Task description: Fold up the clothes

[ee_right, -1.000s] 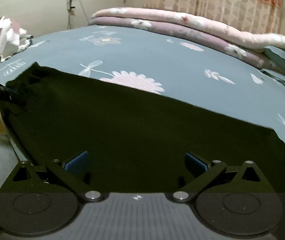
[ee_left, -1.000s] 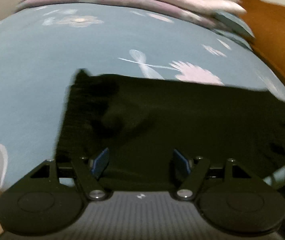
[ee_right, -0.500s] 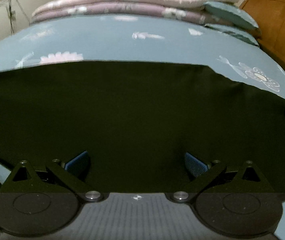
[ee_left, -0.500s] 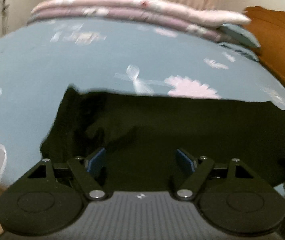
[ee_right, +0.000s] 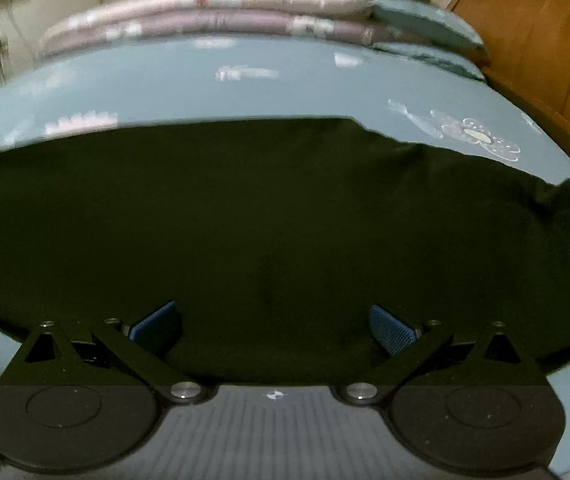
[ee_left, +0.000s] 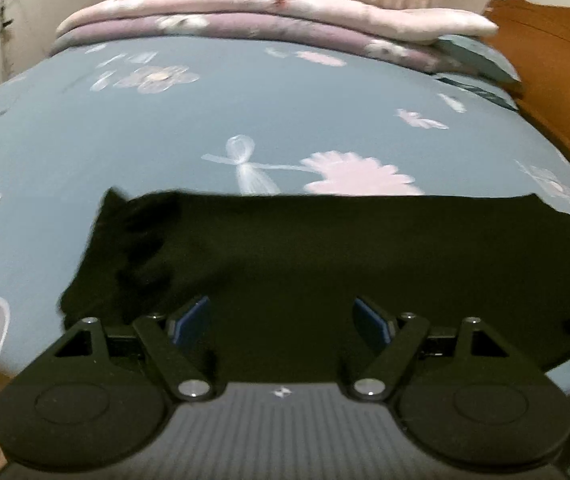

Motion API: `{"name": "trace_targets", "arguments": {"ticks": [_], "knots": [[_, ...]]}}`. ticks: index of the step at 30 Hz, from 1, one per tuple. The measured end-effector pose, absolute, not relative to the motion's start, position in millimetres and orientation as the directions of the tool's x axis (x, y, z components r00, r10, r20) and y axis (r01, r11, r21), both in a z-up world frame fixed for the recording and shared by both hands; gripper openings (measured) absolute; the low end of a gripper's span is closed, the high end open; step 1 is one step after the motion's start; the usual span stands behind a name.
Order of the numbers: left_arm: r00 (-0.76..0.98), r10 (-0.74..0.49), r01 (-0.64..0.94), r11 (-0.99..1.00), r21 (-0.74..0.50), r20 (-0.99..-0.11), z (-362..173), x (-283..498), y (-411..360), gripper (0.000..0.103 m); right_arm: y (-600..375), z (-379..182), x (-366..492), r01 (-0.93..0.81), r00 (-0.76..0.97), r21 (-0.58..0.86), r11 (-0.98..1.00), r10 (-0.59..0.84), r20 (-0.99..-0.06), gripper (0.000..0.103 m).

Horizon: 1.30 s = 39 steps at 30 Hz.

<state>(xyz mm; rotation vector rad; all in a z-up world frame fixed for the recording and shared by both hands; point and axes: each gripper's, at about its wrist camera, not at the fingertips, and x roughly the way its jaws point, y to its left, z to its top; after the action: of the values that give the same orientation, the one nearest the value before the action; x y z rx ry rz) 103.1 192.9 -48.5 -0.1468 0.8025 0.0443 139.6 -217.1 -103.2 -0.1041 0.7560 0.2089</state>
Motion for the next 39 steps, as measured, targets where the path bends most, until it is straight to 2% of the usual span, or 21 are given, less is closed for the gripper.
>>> {"name": "trace_targets", "arguments": {"ticks": [8,12,16,20,22,31,34,39], "knots": [[0.662,-0.164,0.148,0.985,-0.088,-0.731,-41.9,123.6,101.9,0.083,-223.5,-109.5,131.6,-0.246,0.733,-0.002,0.969,0.185,-0.654,0.103],[0.604,-0.188,0.199,0.977,-0.081,-0.774,-62.6,132.1,72.9,0.083,-224.5,-110.8,126.6,-0.249,0.754,-0.007,0.968,0.189,-0.629,0.103],[0.543,-0.206,0.249,0.965,-0.078,-0.814,-83.3,140.6,44.0,0.083,-228.8,-107.8,120.4,-0.284,0.737,-0.015,0.959,0.208,-0.643,0.103],[0.526,-0.185,0.243,0.968,-0.061,-0.831,-87.7,140.8,37.5,0.083,-239.9,-96.4,117.2,-0.294,0.710,0.019,0.956,0.232,-0.665,0.103],[0.520,-0.186,0.248,0.967,-0.061,-0.834,-87.2,141.6,35.6,0.083,-249.2,-87.2,120.0,-0.271,0.739,0.013,0.962,0.217,-0.637,0.103],[0.496,-0.192,0.268,0.961,-0.061,-0.847,-85.2,144.8,27.3,0.083,-275.6,-101.5,149.2,-0.113,0.745,0.012,0.994,0.093,-0.660,0.103],[0.488,-0.194,0.275,0.960,-0.061,-0.851,-84.5,145.9,24.6,0.083,-267.9,-109.7,137.3,-0.135,0.761,-0.054,0.989,0.069,-0.645,0.103],[0.482,-0.192,0.273,0.960,-0.061,-0.855,-84.6,148.2,22.6,0.085,-270.4,-110.7,132.7,-0.120,0.773,-0.037,0.992,0.070,-0.631,0.103]]}}
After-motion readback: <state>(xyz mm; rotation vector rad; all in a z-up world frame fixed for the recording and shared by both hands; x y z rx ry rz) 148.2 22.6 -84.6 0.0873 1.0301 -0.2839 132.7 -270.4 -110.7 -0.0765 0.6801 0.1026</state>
